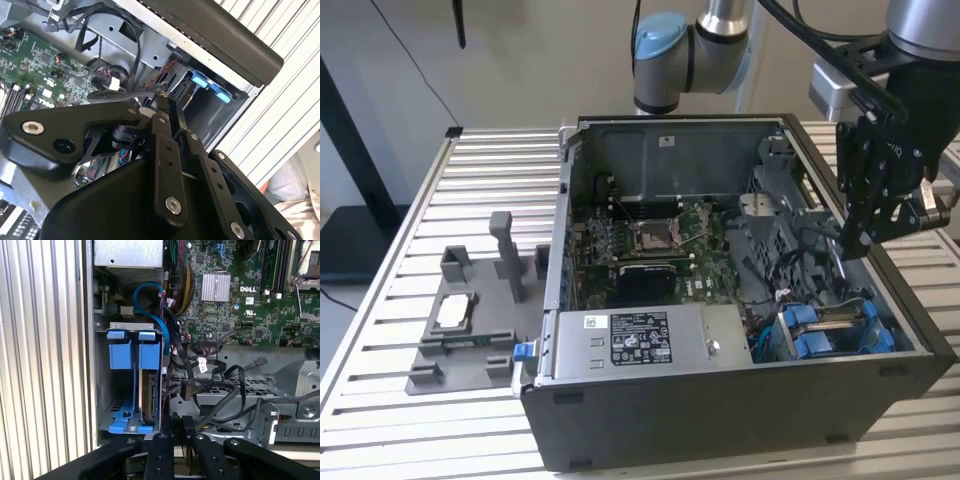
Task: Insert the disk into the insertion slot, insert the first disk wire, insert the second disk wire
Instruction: 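Insert the first disk wire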
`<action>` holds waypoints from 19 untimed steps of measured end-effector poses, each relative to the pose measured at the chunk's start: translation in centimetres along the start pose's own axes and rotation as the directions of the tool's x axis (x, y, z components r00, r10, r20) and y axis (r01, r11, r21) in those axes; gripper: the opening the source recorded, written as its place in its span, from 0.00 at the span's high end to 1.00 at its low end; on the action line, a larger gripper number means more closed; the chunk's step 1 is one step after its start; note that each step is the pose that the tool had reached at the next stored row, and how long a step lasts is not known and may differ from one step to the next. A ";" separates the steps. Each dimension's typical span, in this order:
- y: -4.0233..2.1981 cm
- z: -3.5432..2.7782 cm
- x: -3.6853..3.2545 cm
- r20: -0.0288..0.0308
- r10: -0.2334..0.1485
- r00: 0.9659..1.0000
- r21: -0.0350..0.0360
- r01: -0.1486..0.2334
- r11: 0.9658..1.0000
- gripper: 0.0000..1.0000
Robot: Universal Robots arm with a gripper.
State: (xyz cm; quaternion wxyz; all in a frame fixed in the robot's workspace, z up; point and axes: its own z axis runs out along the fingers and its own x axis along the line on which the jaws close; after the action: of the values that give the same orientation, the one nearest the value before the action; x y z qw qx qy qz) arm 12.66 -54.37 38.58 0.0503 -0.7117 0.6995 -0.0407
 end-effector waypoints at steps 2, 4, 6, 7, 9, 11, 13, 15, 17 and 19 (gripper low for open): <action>0.00 0.00 0.00 0.000 0.000 1.000 0.000 0.000 1.000 0.81; 0.00 0.00 0.00 0.000 0.000 1.000 0.000 0.000 1.000 0.81; 0.00 0.00 0.00 0.000 0.000 1.000 0.000 0.000 1.000 0.81; 0.00 0.03 -0.01 0.000 0.000 1.000 0.000 0.000 1.000 0.81; -0.01 0.13 -0.01 -0.001 0.000 1.000 0.000 0.000 1.000 0.81; -0.02 0.32 0.00 -0.001 0.000 1.000 0.000 0.000 1.000 0.81; -0.07 0.54 0.03 -0.001 0.000 1.000 -0.001 0.000 1.000 0.81; -0.16 0.71 0.08 -0.002 0.000 1.000 -0.007 0.000 1.000 0.81; -0.31 0.86 0.15 -0.002 0.000 1.000 -0.015 0.000 1.000 0.81; -0.47 1.02 0.25 -0.001 0.000 1.000 -0.023 0.000 1.000 0.81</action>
State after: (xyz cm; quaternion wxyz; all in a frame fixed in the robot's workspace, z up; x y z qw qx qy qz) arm 13.26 -54.59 37.62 0.0415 -0.7122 0.7000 -0.0330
